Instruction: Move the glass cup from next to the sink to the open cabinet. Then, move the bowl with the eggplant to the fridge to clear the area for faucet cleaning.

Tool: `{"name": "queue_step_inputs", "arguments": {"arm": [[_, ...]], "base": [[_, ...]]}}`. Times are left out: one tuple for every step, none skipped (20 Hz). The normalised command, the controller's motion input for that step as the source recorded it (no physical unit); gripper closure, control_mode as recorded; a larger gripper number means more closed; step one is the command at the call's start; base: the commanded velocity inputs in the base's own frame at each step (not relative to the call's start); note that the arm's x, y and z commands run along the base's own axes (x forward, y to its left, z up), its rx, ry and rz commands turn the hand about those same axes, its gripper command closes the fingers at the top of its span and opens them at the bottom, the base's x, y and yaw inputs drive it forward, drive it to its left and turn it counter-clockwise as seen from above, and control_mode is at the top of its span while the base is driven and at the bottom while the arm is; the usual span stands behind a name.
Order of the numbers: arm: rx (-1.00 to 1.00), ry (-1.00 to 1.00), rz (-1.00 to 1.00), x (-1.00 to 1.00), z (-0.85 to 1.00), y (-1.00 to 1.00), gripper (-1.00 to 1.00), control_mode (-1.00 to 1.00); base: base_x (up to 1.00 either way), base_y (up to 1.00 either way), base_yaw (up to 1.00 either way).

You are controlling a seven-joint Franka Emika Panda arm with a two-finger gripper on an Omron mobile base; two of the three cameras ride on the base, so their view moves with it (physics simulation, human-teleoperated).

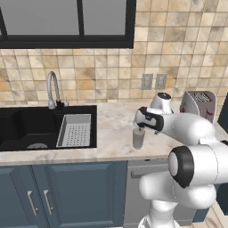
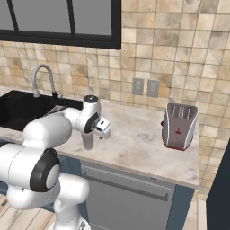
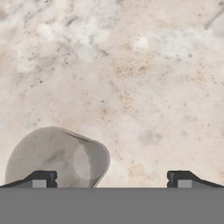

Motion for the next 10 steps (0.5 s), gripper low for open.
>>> {"name": "queue_step_inputs", "arguments": {"arm": [[-0.04,0.0,0.0,0.14,-0.21,0.0,-1.0,-1.0],[-0.03,0.0,0.0,0.09,-0.23,0.0,-1.0,-1.0],[-0.03,0.0,0.0,0.0,-0.24,0.0,-1.0,-1.0],[-0.03,0.0,0.0,0.0,-0.26,0.0,-1.0,-1.0],[-0.02,0.0,0.0,0.0,-0.24,0.0,-1.0,-1.0],[-0.03,0.0,0.0,0.0,-0.25,0.0,-1.0,-1.0],[-0.03,0.01,0.0,0.0,-0.24,0.0,-1.0,-1.0],[-0.03,0.01,0.0,0.0,-0.24,0.0,-1.0,-1.0],[-0.01,0.02,0.0,0.0,-0.24,0.0,-1.0,-1.0],[0.0,0.02,0.0,0.0,-0.24,0.0,-1.0,-1.0]], "base": [[0.0,0.0,0.0],[0.0,0.0,0.0],[0.0,0.0,0.0],[0.0,0.0,0.0],[0.0,0.0,0.0],[0.0,0.0,0.0],[0.0,0.0,0.0],[0.0,0.0,0.0],[0.0,0.0,0.0],[0.0,0.0,0.0]]}}
